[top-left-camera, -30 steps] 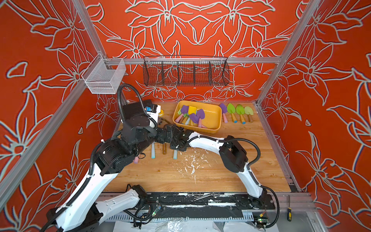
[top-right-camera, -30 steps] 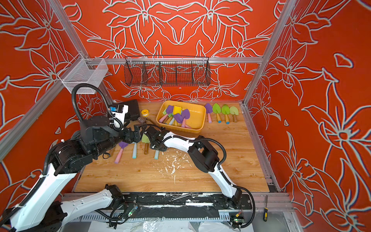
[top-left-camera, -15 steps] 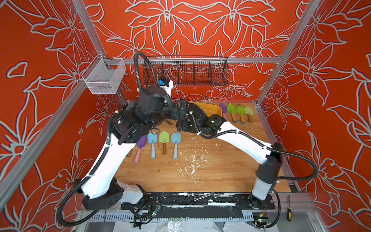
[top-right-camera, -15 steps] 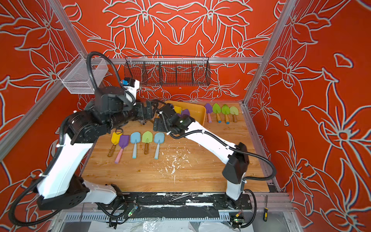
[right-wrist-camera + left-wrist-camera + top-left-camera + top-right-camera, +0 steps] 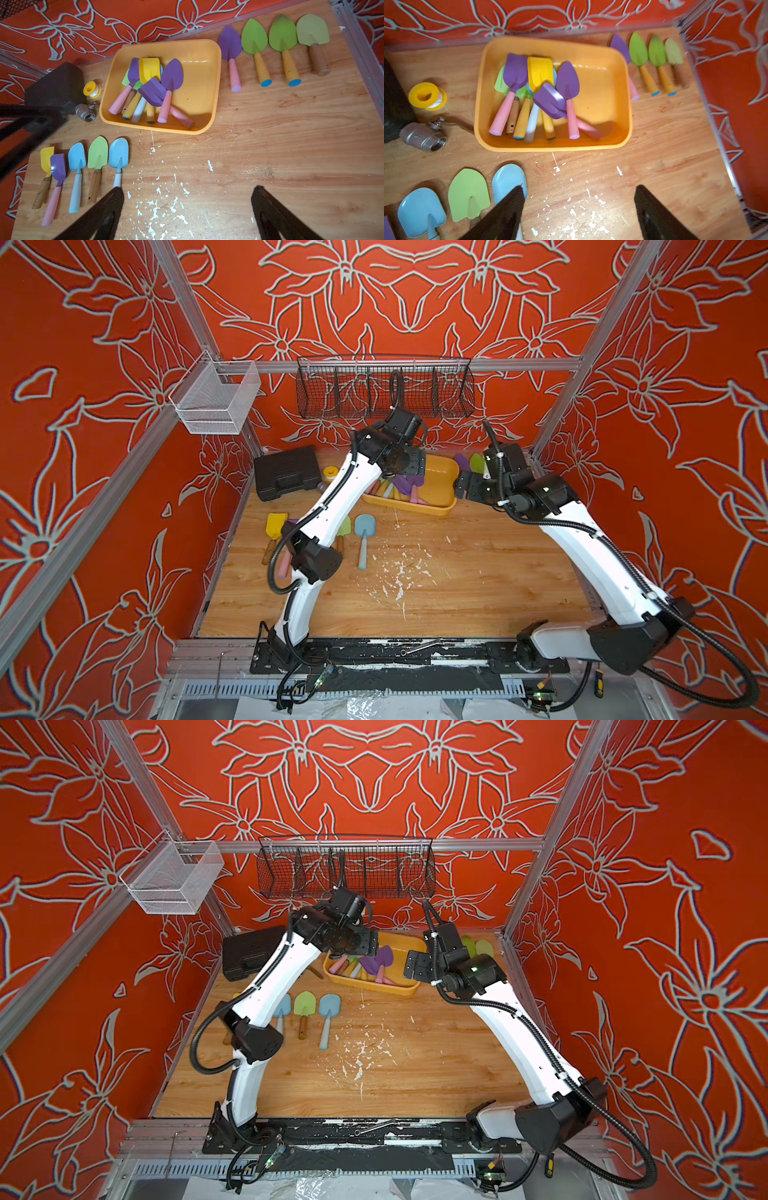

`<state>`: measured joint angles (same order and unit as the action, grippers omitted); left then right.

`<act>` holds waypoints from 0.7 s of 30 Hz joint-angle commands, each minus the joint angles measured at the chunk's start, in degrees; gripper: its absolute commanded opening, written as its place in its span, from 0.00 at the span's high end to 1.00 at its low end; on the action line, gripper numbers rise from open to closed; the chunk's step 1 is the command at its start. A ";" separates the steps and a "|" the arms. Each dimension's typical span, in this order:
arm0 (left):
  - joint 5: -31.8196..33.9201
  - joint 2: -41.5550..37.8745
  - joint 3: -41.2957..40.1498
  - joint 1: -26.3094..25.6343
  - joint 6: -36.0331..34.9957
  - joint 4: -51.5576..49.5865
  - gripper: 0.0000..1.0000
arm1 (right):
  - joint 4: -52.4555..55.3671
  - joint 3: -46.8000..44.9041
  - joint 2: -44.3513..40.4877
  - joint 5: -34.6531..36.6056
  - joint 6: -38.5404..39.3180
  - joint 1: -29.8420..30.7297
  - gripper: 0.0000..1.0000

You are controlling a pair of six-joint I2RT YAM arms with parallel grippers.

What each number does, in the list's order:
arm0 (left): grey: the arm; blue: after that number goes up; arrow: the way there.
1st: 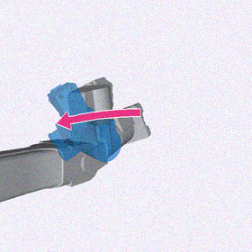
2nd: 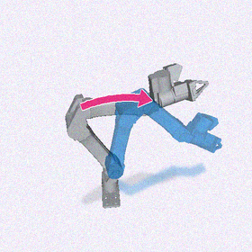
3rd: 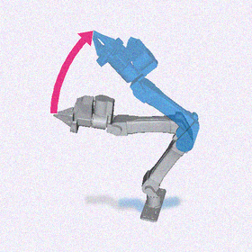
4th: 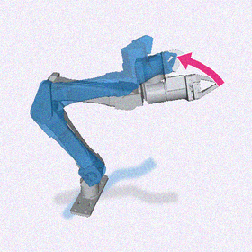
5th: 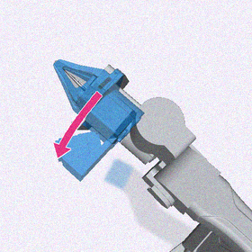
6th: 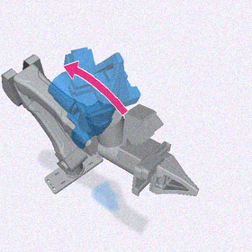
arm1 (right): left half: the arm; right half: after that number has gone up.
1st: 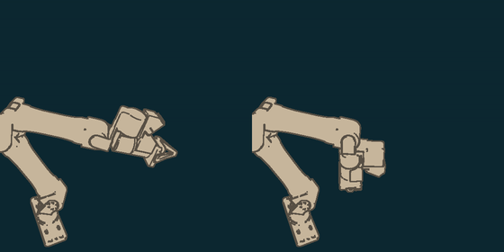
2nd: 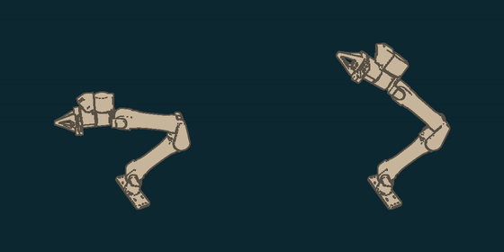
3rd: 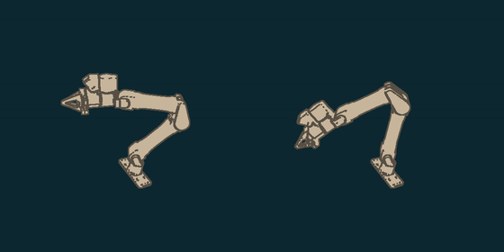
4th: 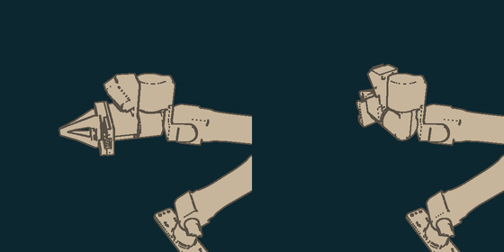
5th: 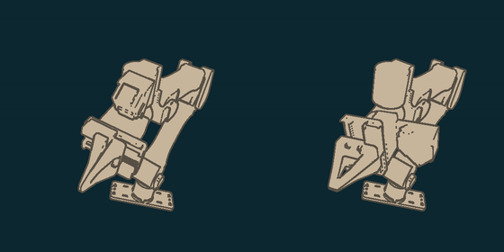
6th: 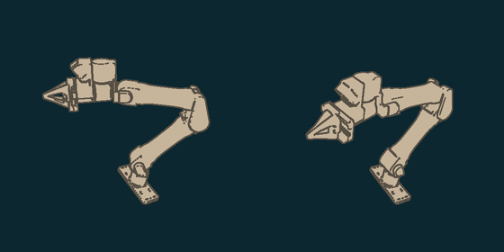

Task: Take the shovel out of the storage box
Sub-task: Pick up the shovel from the storage box.

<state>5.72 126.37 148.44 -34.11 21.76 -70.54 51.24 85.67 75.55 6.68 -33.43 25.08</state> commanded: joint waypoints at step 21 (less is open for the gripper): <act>1.33 21.32 4.66 0.61 -5.12 9.87 0.30 | 2.32 -10.16 -4.45 -7.50 -3.45 -1.96 0.02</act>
<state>5.67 147.00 151.79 -33.91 17.98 -62.04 53.32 76.20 71.40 0.91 -35.35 23.31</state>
